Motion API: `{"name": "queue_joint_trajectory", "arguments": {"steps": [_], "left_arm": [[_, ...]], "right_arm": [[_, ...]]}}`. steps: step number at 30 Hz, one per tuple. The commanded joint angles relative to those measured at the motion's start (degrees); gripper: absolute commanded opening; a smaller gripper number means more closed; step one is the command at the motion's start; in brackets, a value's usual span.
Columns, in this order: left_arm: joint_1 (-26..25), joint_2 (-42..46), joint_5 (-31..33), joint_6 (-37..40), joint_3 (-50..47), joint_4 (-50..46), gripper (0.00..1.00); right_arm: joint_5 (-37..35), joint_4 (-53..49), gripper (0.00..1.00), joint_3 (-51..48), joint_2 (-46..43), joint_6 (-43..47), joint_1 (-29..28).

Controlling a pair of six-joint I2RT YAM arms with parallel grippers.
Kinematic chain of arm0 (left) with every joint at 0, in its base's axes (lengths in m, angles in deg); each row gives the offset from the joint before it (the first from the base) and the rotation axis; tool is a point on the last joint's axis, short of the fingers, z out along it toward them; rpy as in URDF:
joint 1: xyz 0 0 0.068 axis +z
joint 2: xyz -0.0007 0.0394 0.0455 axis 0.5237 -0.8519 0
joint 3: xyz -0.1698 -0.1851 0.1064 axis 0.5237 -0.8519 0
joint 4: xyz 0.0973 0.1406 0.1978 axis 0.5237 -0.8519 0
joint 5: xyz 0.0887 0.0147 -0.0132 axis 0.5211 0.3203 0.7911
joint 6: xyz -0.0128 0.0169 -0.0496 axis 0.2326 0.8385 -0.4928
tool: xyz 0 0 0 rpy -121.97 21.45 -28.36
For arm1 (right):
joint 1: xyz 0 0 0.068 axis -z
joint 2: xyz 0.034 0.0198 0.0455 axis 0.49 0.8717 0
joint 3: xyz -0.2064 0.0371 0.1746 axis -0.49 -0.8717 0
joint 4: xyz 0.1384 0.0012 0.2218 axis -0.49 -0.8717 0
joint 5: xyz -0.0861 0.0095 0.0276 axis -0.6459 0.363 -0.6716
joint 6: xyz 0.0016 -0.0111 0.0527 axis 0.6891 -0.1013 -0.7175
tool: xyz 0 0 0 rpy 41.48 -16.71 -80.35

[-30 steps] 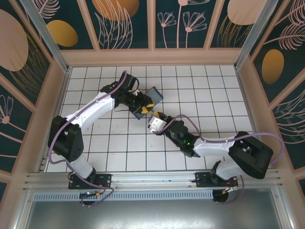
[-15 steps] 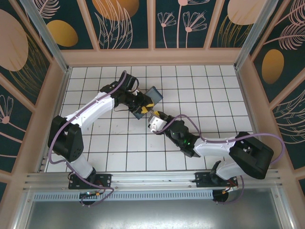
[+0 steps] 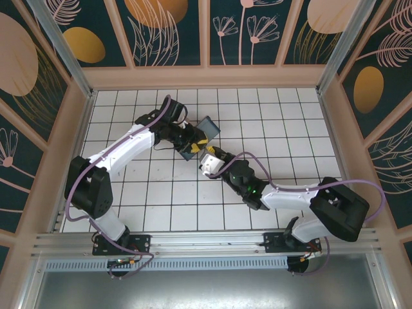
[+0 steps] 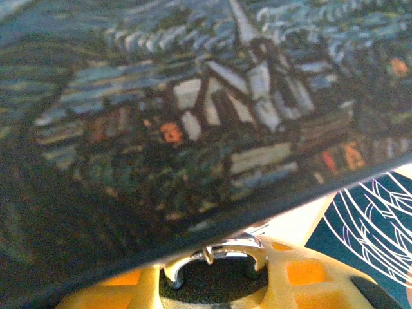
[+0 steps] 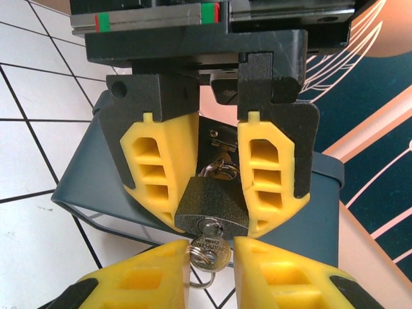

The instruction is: Unlock a padlock with a key

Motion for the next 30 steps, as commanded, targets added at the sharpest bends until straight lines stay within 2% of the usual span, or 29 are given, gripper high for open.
{"name": "queue_joint_trajectory", "arguments": {"steps": [1, 13, 30], "left_arm": [[0.18, 2.06, -1.22, -0.08, 0.49, 0.70, 0.13], [0.23, 1.17, -2.19, -0.08, 1.43, 1.05, 0.13], [0.19, 1.61, -2.61, 0.00, 2.32, 0.99, 0.13]], "right_arm": [[0.62, 2.78, 0.24, 2.64, 1.19, 1.12, 0.70], [-0.64, -0.43, 0.26, 0.67, -0.05, 3.29, 1.27], [-0.01, -0.52, 0.22, 2.65, 3.03, 7.80, 2.19]]}}
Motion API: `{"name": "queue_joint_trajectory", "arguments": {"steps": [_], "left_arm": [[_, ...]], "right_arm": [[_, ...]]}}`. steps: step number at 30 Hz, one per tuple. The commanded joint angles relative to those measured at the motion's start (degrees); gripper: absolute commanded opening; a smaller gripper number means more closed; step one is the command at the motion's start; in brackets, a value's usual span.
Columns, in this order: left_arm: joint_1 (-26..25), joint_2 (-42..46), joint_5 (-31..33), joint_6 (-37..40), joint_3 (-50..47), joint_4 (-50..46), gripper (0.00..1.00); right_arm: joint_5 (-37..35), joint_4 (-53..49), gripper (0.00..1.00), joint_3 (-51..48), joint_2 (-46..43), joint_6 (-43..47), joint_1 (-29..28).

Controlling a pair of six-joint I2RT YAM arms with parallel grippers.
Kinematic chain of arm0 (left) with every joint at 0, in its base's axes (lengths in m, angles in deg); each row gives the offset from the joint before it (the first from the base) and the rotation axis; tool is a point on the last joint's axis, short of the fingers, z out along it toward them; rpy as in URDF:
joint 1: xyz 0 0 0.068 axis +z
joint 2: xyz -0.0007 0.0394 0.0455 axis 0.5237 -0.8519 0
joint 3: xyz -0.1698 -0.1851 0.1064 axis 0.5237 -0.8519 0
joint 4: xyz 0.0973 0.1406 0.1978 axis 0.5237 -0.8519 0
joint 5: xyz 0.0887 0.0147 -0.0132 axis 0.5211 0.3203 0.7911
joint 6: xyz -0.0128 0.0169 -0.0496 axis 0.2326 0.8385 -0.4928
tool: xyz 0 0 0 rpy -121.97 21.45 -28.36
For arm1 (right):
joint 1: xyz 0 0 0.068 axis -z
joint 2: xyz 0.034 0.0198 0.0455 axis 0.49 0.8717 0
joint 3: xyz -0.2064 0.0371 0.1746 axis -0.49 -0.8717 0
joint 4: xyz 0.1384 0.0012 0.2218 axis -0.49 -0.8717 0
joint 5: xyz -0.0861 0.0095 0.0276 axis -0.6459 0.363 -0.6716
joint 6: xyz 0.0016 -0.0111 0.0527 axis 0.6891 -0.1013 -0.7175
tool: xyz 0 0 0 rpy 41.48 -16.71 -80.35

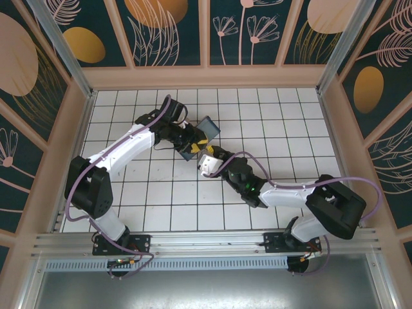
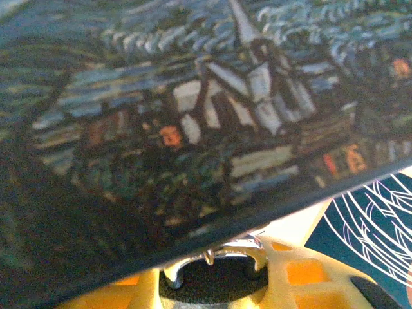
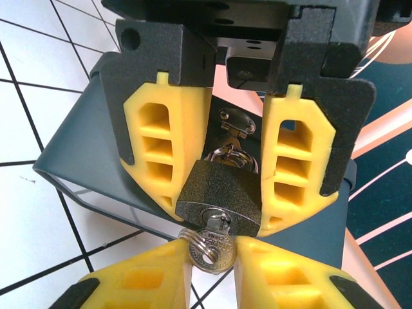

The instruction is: Unlock a padlock with a key

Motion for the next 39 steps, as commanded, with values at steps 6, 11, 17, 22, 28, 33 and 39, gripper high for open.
{"name": "queue_joint_trajectory", "arguments": {"steps": [6, 11, 17, 22, 28, 33, 39], "left_arm": [[0.16, 1.48, -2.62, -0.12, 2.48, 1.53, 0.13], [0.21, 1.35, -2.55, -0.22, 2.46, 1.38, 0.13], [0.24, 1.45, -2.57, -0.71, 2.62, 2.12, 0.13], [0.18, 1.26, -2.83, -0.84, 2.46, 2.67, 0.14], [0.13, 1.30, -3.05, -0.76, 2.40, 3.31, 0.14], [0.17, 1.26, -2.81, -0.63, 2.40, 3.16, 0.14], [0.16, 2.05, -1.58, -0.68, 1.97, 3.01, 0.14]], "right_arm": [[-0.90, 0.85, 0.15, 1.89, 1.20, 1.67, 0.56], [-0.34, -0.93, 0.16, 2.74, 0.35, 0.58, -0.02], [2.43, -5.74, 0.15, 5.32, -0.56, -8.09, -0.06], [2.09, -7.37, 0.17, 6.54, 0.27, -16.09, 0.03], [0.72, -5.24, 0.17, 5.90, 0.34, -21.10, -0.60], [-0.63, -5.20, 0.17, 6.53, 0.72, -22.36, -1.20], [0.24, -7.51, 0.17, 6.62, -1.14, -31.30, -1.11]]}}
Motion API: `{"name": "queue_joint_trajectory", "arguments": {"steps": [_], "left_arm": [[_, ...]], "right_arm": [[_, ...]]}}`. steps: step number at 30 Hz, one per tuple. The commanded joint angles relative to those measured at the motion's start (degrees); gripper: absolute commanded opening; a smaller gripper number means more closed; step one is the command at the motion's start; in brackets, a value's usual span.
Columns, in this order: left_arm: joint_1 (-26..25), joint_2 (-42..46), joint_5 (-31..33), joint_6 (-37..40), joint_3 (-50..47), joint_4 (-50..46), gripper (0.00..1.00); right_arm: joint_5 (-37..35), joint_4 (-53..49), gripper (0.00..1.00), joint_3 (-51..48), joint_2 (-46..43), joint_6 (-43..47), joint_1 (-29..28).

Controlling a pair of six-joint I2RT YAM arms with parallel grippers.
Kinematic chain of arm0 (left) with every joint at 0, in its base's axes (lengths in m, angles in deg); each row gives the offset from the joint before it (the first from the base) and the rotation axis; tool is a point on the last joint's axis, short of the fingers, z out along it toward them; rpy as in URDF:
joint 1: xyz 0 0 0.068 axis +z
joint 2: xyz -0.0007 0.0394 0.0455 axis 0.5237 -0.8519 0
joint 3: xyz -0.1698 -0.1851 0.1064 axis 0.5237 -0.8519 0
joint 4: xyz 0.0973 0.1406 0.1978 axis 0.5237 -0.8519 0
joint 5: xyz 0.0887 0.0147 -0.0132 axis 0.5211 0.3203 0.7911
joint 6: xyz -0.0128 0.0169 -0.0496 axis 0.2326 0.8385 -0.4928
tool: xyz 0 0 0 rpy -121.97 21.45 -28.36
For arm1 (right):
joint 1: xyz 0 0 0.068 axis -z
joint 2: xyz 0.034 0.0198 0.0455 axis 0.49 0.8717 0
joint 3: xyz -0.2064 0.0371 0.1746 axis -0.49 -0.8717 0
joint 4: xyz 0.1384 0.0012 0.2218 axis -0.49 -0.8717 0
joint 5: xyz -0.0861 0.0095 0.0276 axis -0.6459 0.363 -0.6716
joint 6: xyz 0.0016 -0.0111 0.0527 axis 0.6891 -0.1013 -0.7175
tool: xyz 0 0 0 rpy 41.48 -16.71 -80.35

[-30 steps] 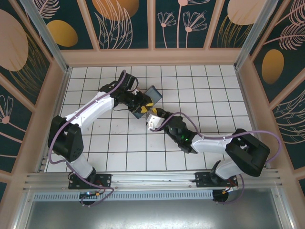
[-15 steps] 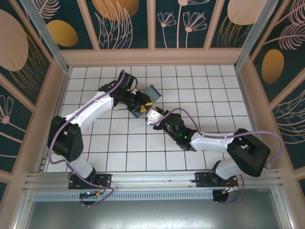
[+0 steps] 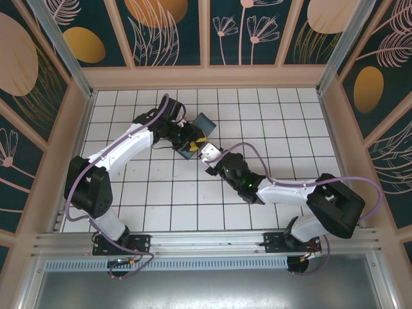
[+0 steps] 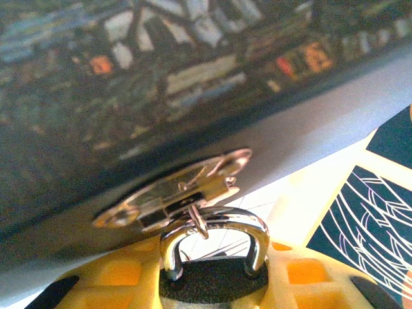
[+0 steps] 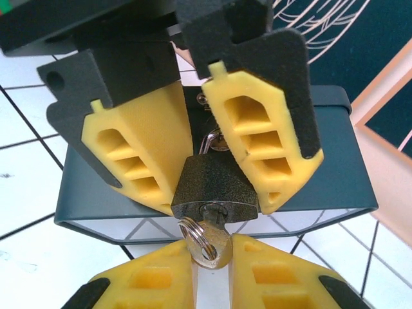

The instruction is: Unlock a padlock with a key

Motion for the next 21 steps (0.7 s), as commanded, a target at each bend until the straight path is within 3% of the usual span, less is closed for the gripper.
{"name": "queue_joint_trajectory", "arguments": {"steps": [1, 13, 15, 19, 21], "left_arm": [[-0.65, 2.05, -2.22, -0.12, 2.00, 2.62, 0.14], [-0.63, 2.31, -2.15, -0.02, 1.91, 3.75, 0.14], [-0.65, 2.40, -1.99, 0.40, 2.05, 3.50, 0.14], [-0.58, 2.08, -0.07, 2.32, 2.98, 1.91, 0.14], [-0.56, 1.63, 1.55, 4.14, 3.80, 0.62, 0.13]], "right_arm": [[0.99, -0.14, 0.17, 2.41, -1.60, -9.20, -0.68], [8.01, 1.38, 0.19, 2.69, -2.20, -38.48, 0.39], [10.81, 0.87, 0.23, 2.04, -3.69, -42.04, 1.35], [20.93, -3.17, 0.44, 0.42, -8.22, -46.23, 4.49], [24.03, -6.91, 0.45, -0.59, -10.85, -46.18, 5.89]]}}
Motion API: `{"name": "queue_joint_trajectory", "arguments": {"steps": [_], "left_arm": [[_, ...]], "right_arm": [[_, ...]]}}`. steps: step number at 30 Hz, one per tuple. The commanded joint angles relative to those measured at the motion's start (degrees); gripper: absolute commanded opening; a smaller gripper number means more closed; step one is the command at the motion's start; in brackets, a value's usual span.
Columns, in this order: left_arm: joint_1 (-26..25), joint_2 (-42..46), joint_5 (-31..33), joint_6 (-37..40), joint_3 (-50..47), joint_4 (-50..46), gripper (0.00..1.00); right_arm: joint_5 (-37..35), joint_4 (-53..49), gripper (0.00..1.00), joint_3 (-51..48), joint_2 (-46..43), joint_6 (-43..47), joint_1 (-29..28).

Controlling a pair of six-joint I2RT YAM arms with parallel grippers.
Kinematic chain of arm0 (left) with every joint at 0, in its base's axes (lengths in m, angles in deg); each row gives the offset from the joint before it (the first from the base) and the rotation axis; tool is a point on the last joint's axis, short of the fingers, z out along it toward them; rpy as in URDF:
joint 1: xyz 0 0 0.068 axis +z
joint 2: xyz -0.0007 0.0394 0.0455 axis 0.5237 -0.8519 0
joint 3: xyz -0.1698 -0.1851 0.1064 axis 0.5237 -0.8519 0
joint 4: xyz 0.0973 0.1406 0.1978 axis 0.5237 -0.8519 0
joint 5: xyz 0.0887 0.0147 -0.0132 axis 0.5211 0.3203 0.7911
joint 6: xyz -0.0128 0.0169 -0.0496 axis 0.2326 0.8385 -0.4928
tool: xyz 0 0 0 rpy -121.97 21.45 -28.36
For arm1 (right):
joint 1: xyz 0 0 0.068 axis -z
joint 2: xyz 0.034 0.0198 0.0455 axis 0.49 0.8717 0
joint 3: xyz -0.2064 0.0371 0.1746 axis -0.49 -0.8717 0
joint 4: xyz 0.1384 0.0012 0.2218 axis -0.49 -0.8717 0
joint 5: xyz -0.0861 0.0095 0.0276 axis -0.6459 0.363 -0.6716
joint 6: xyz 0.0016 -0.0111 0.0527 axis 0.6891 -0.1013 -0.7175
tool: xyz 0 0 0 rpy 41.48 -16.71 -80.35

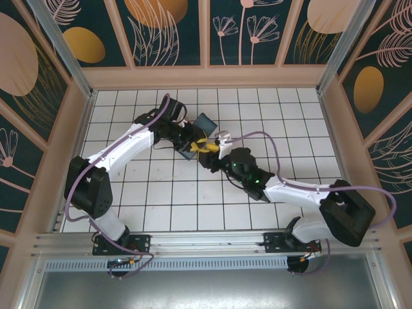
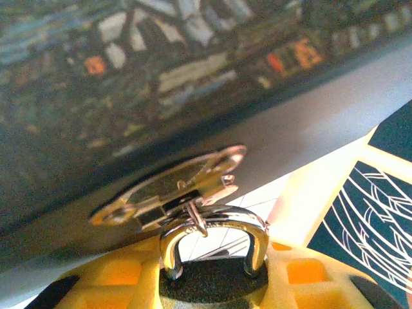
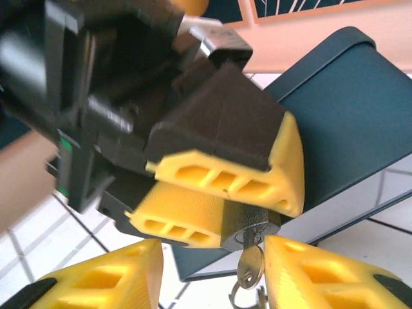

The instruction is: Unlock a padlock with a key

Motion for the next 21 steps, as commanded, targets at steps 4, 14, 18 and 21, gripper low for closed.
{"name": "queue_joint_trajectory", "arguments": {"steps": [4, 14, 18, 21], "left_arm": [[-0.16, 0.80, 4.67, 6.39, 4.04, -0.38, 0.14], [-0.16, 1.59, 1.13, 2.50, -0.19, 6.25, 0.14], [-0.18, 1.42, 1.25, 2.27, -0.34, 6.11, 0.14], [-0.17, 1.79, 1.18, 1.79, -0.58, 6.54, 0.14]], "right_arm": [[13.49, -6.87, 0.47, -3.84, -10.43, -11.13, 8.96], [23.09, 13.08, 0.37, -4.91, -1.46, -31.25, 13.70], [22.29, 18.06, 0.38, -3.30, 3.47, -32.53, 10.61], [20.33, 18.60, 0.40, -2.68, 5.65, -32.22, 9.22]]}}
